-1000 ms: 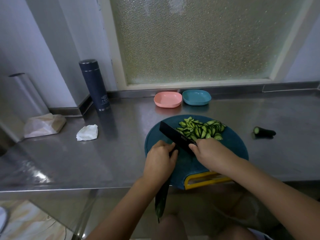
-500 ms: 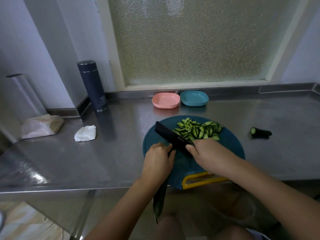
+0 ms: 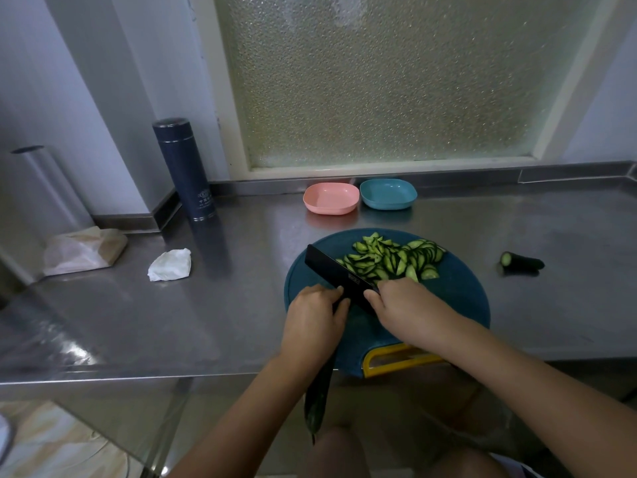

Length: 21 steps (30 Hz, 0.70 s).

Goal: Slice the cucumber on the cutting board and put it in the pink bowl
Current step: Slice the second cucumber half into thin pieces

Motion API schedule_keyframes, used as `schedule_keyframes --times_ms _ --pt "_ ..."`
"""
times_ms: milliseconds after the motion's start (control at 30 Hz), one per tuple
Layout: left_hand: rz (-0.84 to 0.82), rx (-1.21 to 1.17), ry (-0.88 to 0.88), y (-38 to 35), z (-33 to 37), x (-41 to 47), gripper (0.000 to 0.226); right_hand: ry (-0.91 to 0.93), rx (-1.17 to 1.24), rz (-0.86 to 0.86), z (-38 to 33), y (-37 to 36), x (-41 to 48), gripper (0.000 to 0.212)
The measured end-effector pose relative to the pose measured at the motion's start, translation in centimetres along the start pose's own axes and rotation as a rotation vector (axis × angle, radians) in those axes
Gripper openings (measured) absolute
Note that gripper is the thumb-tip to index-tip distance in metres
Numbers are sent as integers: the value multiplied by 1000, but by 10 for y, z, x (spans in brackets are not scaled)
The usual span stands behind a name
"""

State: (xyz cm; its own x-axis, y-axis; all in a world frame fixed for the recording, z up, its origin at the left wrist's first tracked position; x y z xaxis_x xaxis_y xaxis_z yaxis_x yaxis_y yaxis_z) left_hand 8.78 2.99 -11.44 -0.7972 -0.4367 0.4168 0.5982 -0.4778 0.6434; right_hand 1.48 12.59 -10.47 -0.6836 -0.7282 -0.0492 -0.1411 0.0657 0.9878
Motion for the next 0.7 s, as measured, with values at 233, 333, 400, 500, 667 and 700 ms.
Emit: schedule_keyframes --times_ms 233,333,400,500,667,700 --pt "-8 19 -6 0 1 0 34 -4 18 -50 4 5 -10 45" --pt "-6 33 -13 0 3 -1 34 -5 15 -39 2 11 -16 45" --pt "-6 37 -17 0 5 -1 33 -11 11 -43 2 15 -18 44" --pt "0 40 -13 2 5 -1 32 -8 14 -58 1 16 -19 42" --pt "3 32 2 2 4 -1 34 -2 14 -58 -1 13 -16 39" --pt "3 32 0 1 4 0 34 2 15 -60 -1 12 -13 39"
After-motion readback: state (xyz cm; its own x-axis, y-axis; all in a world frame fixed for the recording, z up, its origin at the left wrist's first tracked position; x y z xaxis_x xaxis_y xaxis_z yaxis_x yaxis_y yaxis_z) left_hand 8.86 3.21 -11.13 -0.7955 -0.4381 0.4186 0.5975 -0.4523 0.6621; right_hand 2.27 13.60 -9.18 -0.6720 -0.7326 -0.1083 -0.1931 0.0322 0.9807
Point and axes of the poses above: each hand's wrist, its own x-axis towards the middle knuckle, its own y-axis out of the back of the hand, z = x × y, the point moved 9 cm from there along x, towards the middle knuckle, and after that the axes turned 12 degrees about -x, right-handed, at the moved point
